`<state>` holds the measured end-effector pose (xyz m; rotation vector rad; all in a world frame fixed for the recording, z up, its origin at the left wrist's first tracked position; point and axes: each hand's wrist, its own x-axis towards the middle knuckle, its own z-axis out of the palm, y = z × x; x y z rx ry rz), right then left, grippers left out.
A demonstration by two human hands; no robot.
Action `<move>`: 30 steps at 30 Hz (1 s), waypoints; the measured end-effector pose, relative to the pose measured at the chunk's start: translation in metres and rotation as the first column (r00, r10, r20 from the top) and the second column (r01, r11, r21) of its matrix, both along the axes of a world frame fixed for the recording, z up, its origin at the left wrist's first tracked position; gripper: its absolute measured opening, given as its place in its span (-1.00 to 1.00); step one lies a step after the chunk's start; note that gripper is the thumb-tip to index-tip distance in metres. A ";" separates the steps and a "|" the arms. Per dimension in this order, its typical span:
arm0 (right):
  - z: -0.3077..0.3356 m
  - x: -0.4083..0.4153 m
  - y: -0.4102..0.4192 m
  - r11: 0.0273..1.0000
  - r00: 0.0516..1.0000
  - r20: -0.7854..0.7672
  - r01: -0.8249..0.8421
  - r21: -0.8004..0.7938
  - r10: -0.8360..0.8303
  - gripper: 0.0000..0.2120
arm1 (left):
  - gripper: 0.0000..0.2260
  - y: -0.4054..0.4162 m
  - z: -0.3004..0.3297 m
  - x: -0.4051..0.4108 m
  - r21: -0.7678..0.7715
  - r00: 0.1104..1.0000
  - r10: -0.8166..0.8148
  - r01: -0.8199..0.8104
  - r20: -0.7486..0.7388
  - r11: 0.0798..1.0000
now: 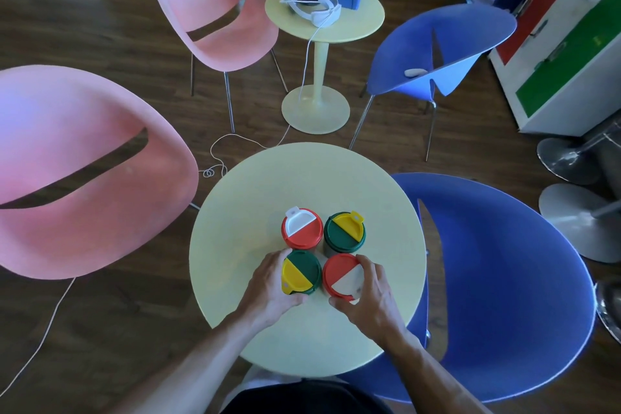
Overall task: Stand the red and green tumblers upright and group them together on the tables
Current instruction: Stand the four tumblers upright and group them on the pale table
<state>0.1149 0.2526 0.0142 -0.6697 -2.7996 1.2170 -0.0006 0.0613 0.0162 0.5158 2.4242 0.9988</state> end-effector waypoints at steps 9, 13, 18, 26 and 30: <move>-0.005 0.000 -0.001 1.000 1.000 0.001 0.009 0.005 -0.009 -0.11 | -0.20 0.000 -0.001 0.003 0.047 1.000 0.026 -0.026 -0.005 0.999; -0.008 0.001 -0.002 1.000 1.000 -0.008 0.005 0.023 -0.005 -0.09 | -0.18 0.000 -0.001 0.003 0.041 1.000 0.009 -0.009 -0.003 0.999; -0.012 0.002 -0.004 1.000 1.000 -0.028 0.004 0.026 -0.004 -0.09 | -0.17 0.000 0.000 0.003 0.041 1.000 0.005 -0.004 -0.011 0.999; -0.013 0.002 -0.005 0.999 0.998 -0.059 0.000 0.033 0.002 -0.11 | -0.19 0.002 0.001 0.005 0.050 1.000 0.024 -0.023 -0.016 0.998; -0.013 0.002 -0.006 1.000 0.998 -0.058 0.008 0.029 -0.006 -0.12 | -0.19 0.002 0.000 0.006 0.051 0.999 0.036 -0.035 -0.028 0.998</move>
